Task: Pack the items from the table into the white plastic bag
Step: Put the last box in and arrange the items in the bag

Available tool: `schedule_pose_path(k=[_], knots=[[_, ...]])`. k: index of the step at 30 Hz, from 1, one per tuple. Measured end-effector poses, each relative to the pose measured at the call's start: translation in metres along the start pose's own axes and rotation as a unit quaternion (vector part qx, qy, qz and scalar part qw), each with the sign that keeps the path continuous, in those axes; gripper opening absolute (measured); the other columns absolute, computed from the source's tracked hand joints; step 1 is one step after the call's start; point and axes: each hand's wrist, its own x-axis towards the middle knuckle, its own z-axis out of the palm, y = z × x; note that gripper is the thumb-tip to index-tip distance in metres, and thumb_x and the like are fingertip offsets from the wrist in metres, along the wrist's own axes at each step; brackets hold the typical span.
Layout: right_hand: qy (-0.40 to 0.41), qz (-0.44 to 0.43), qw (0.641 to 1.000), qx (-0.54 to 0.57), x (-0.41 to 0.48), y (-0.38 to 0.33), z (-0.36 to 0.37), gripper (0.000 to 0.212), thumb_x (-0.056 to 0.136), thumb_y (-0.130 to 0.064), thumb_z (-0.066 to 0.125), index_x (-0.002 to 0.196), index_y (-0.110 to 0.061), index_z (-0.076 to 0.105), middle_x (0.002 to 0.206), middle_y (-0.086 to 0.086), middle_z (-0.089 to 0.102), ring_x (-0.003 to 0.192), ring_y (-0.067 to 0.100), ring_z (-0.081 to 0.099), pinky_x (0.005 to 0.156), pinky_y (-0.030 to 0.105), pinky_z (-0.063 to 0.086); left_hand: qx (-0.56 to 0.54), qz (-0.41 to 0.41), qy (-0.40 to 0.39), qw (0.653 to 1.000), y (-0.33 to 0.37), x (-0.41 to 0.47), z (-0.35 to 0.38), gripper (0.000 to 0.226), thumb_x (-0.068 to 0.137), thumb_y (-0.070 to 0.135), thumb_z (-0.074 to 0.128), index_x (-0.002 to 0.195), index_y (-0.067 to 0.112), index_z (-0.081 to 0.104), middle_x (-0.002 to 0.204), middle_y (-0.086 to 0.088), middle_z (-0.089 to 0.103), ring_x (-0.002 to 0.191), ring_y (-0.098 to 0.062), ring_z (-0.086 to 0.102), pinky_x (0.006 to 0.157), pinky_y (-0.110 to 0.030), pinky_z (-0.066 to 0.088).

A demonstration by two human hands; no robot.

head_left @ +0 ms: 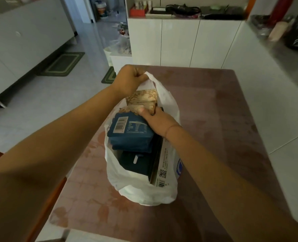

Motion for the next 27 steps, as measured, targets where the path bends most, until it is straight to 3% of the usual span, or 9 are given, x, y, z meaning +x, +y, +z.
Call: schedule_pose_path(k=[3, 4, 7, 9, 12, 16, 21, 25, 27], knots=[[0.160, -0.024, 0.985, 0.055, -0.021, 0.032, -0.004, 0.049, 0.089, -0.061, 0.037, 0.114, -0.021, 0.049, 0.090, -0.005, 0.060, 0.086, 0.019, 0.059, 0.064, 0.028, 0.046, -0.023, -0.016, -0.059, 0.998, -0.003, -0.015, 0.001, 0.027, 0.093, 0.020, 0.055, 0.086, -0.003, 0.066, 0.080, -0.009, 0.062, 0.075, -0.017, 0.056, 0.072, -0.022, 0.043], [0.194, -0.009, 0.980, 0.045, -0.028, 0.046, -0.004, 0.044, 0.089, -0.056, 0.044, 0.115, -0.021, 0.047, 0.092, -0.003, 0.058, 0.086, 0.020, 0.059, 0.063, 0.028, 0.047, -0.038, -0.025, -0.091, 0.995, -0.005, -0.022, 0.003, 0.025, 0.092, 0.025, 0.056, 0.099, 0.004, 0.067, 0.096, -0.005, 0.066, 0.089, -0.015, 0.060, 0.082, -0.026, 0.044], [0.101, 0.079, 0.992, 0.012, -0.046, 0.077, 0.008, 0.068, 0.078, -0.050, 0.066, 0.129, -0.016, 0.037, 0.121, 0.006, 0.051, 0.108, 0.027, 0.055, 0.086, 0.044, 0.053, -0.028, -0.019, -0.153, 0.988, -0.009, -0.042, 0.008, 0.052, 0.087, 0.038, 0.061, 0.133, 0.016, 0.047, 0.135, -0.004, 0.050, 0.126, -0.017, 0.045, 0.106, -0.036, 0.036], [0.048, 0.106, 0.993, -0.005, -0.049, 0.085, 0.014, 0.065, 0.078, -0.049, 0.067, 0.125, -0.012, 0.043, 0.118, 0.009, 0.056, 0.105, 0.029, 0.058, 0.087, 0.046, 0.053, 0.030, -0.053, -0.118, 0.991, -0.007, -0.054, 0.011, 0.082, 0.080, 0.048, 0.065, 0.145, 0.021, 0.024, 0.150, -0.007, 0.027, 0.137, -0.025, 0.026, 0.111, -0.048, 0.026], [0.036, 0.103, 0.994, -0.016, -0.045, 0.091, 0.000, 0.032, 0.093, -0.032, 0.051, 0.108, -0.004, 0.058, 0.097, 0.011, 0.064, 0.078, 0.022, 0.060, 0.069, 0.033, 0.052, 0.023, -0.157, -0.059, 0.986, 0.002, -0.077, 0.012, 0.107, 0.066, 0.060, 0.070, 0.147, 0.028, 0.007, 0.150, -0.005, 0.016, 0.138, -0.029, 0.018, 0.110, -0.054, 0.026], [0.090, 0.045, 0.990, 0.101, -0.048, 0.102, -0.023, 0.039, 0.098, -0.029, 0.042, 0.079, 0.000, 0.062, 0.080, 0.019, 0.061, 0.072, 0.028, 0.059, 0.068, 0.036, 0.050, -0.002, -0.201, -0.065, 0.977, 0.009, -0.116, 0.017, 0.104, 0.061, 0.059, 0.074, 0.142, 0.032, 0.015, 0.143, -0.003, 0.024, 0.129, -0.030, 0.034, 0.103, -0.051, 0.038], [0.151, -0.001, 0.971, 0.186, -0.057, 0.113, -0.024, 0.048, 0.096, -0.030, 0.046, 0.085, 0.014, 0.060, 0.077, 0.026, 0.060, 0.069, 0.034, 0.058, 0.065, 0.045, 0.051, 0.033, -0.150, -0.025, 0.988, 0.026, -0.121, 0.023, 0.084, 0.063, 0.051, 0.077, 0.134, 0.022, 0.043, 0.135, -0.002, 0.041, 0.117, -0.020, 0.047, 0.096, -0.033, 0.040], [0.181, -0.011, 0.956, 0.230, -0.050, 0.114, -0.022, 0.048, 0.097, -0.027, 0.045, 0.087, 0.019, 0.056, 0.085, 0.038, 0.059, 0.071, 0.025, 0.050, 0.067, 0.036, 0.041, 0.136, -0.063, -0.152, 0.977, 0.053, -0.123, 0.048, 0.087, 0.066, 0.062, 0.068, 0.138, 0.026, 0.035, 0.142, -0.002, 0.033, 0.124, -0.023, 0.040, 0.102, -0.042, 0.038], [0.179, -0.006, 0.951, 0.251, -0.048, 0.115, -0.022, 0.042, 0.096, -0.028, 0.046, 0.078, 0.008, 0.060, 0.077, 0.030, 0.061, 0.070, 0.024, 0.052, 0.067, 0.037, 0.043, 0.179, -0.064, -0.223, 0.956, 0.062, -0.121, 0.058, 0.091, 0.068, 0.067, 0.063, 0.141, 0.028, 0.024, 0.147, -0.004, 0.023, 0.128, -0.028, 0.035, 0.102, -0.048, 0.039]])
